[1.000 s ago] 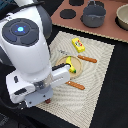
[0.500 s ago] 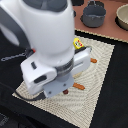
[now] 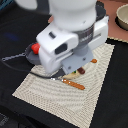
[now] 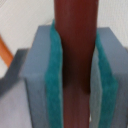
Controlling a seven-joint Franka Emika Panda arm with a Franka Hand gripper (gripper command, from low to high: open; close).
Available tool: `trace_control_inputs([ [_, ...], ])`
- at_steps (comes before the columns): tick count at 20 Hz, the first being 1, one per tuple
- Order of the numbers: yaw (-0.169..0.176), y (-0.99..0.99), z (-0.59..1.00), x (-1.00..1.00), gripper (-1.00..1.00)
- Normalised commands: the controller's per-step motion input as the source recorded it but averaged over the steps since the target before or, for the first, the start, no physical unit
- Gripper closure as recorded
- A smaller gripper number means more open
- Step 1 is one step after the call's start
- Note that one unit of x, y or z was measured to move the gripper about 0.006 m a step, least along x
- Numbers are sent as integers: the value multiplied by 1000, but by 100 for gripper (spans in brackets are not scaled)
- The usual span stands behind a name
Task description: Interact with the objects in diverse but meaningful ways.
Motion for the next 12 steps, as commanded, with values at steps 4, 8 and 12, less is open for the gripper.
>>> trace_control_inputs([
  [4, 0, 985, 220, 62, 100],
  [8, 0, 984, 147, 14, 100],
  [12, 0, 979, 150, 0, 100],
])
